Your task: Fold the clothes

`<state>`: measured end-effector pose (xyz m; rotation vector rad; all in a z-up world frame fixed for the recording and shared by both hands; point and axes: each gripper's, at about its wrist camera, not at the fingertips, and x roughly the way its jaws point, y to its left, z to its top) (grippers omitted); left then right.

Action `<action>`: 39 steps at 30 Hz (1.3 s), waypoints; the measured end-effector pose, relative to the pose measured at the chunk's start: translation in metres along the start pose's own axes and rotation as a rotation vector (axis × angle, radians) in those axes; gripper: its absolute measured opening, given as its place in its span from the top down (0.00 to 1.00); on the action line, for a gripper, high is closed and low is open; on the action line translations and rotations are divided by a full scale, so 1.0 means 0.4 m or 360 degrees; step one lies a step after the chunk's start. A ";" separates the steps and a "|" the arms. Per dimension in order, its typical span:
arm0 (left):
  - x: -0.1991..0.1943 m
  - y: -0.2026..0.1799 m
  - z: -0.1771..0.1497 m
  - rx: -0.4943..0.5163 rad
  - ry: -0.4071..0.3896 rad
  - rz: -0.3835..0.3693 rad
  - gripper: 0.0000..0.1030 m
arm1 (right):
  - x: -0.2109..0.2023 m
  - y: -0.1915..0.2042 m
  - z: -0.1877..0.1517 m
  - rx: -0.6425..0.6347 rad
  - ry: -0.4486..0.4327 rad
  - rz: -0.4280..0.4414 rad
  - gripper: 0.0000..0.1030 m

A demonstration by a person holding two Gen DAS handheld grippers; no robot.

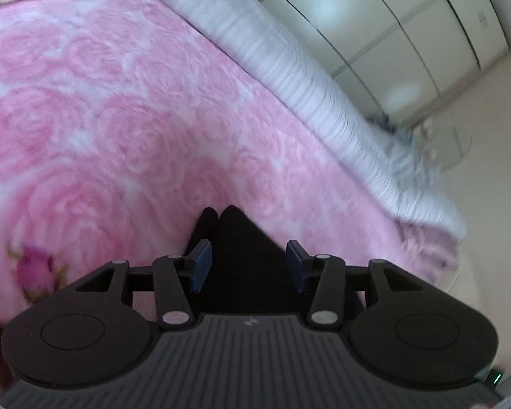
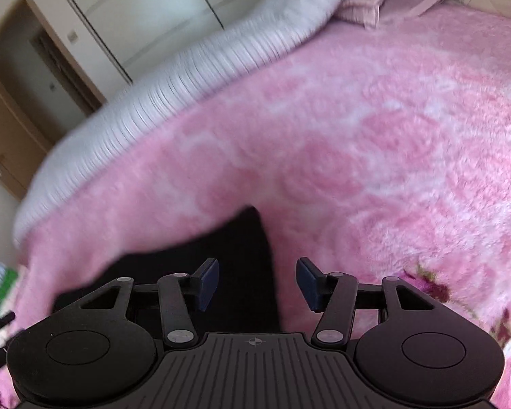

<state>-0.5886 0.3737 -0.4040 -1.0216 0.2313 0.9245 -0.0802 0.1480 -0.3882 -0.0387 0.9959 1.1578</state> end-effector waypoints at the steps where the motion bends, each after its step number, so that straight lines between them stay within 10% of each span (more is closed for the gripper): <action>1: 0.002 -0.004 -0.004 0.0035 -0.0017 0.0006 0.58 | 0.009 -0.019 -0.009 0.0003 0.0010 -0.0002 0.47; 8: 0.014 -0.028 -0.033 0.0279 -0.0134 0.0049 0.62 | 0.087 -0.030 0.014 -0.0011 0.0061 0.0038 0.47; 11: 0.019 -0.039 -0.045 0.0383 -0.0185 0.0067 0.94 | 0.109 -0.013 0.017 -0.0067 0.0073 0.0048 0.49; 13: 0.023 -0.046 -0.054 0.0453 -0.0218 0.0079 0.94 | 0.120 0.007 0.015 -0.0138 0.0064 0.0042 0.89; 16: 0.028 -0.056 -0.066 0.0558 -0.0269 0.0097 0.95 | 0.101 0.047 0.004 -0.0315 -0.0051 0.0043 0.93; 21: 0.044 -0.068 -0.075 0.0643 -0.0253 0.0218 0.94 | 0.084 0.103 -0.009 -0.0536 -0.0227 -0.0016 0.94; 29: 0.102 -0.029 -0.072 0.0618 -0.0122 0.0317 0.85 | 0.168 0.109 -0.040 -0.0613 -0.0132 -0.0211 0.93; 33: 0.045 -0.040 -0.036 0.0607 -0.0270 0.0324 0.86 | 0.137 0.130 -0.031 -0.0638 -0.0149 -0.0299 0.75; 39: 0.105 -0.122 -0.058 0.0911 -0.0166 0.0273 0.86 | 0.132 0.220 -0.045 -0.0892 -0.0115 -0.0109 0.70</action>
